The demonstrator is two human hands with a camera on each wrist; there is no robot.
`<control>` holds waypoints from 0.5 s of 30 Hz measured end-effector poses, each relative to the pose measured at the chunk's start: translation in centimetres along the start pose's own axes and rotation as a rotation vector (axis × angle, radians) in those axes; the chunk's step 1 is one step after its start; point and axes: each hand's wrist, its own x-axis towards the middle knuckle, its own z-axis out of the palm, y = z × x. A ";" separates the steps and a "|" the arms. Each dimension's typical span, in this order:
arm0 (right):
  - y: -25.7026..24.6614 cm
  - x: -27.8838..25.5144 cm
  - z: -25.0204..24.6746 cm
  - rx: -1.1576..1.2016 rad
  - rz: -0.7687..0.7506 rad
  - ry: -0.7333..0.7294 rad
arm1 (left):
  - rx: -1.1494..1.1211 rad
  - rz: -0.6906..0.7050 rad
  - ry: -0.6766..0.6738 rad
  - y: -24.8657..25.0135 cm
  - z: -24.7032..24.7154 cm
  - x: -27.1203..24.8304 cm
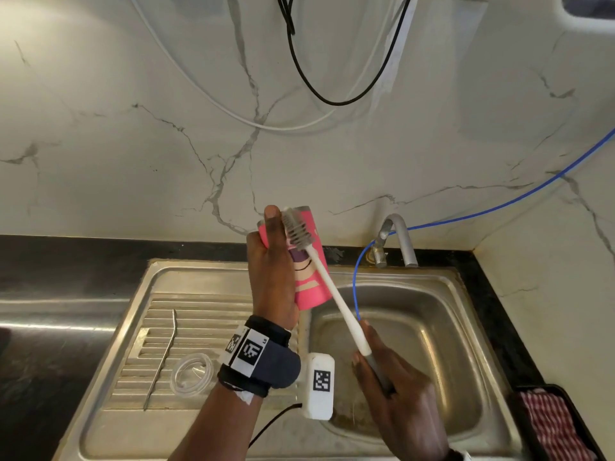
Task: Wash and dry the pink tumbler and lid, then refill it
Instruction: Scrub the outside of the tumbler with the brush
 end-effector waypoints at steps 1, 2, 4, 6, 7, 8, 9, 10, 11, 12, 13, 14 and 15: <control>0.0 0.3 0.2 -0.009 -0.003 0.001 | -0.002 -0.005 -0.007 0.0 0.1 -0.2; 0.0 0.3 0.2 -0.011 0.003 0.003 | -0.005 0.000 -0.012 0.0 0.2 -0.2; -0.3 -0.5 0.1 0.011 0.024 0.008 | -0.018 0.019 -0.003 0.3 -0.1 0.3; -0.7 -1.6 -0.3 0.042 0.039 0.000 | -0.033 0.016 0.022 0.8 -0.5 0.9; -0.8 -1.6 -0.4 0.049 0.046 -0.001 | -0.032 0.017 0.028 0.9 -0.6 0.9; -0.8 -1.3 -0.3 0.048 0.054 0.004 | -0.021 0.021 0.020 0.8 -0.6 0.8; -0.7 -0.8 -0.2 0.039 0.063 0.013 | 0.001 0.025 0.006 0.7 -0.4 0.5; -0.6 -0.1 0.0 0.027 0.072 0.024 | 0.022 0.021 -0.005 0.4 -0.1 0.1; -0.5 0.5 0.2 0.013 0.073 0.034 | 0.027 0.012 -0.008 0.2 0.2 -0.2; -0.4 0.8 0.2 0.001 0.065 0.041 | 0.020 0.003 -0.009 0.2 0.3 -0.4; -0.4 0.8 0.2 -0.001 0.051 0.043 | 0.008 -0.001 -0.005 0.3 0.3 -0.3; -0.4 0.4 0.1 0.010 0.046 0.039 | -0.003 0.003 0.001 0.5 0.2 0.0; -0.4 -0.2 -0.1 0.027 0.049 0.031 | -0.013 0.006 0.013 0.6 0.0 0.5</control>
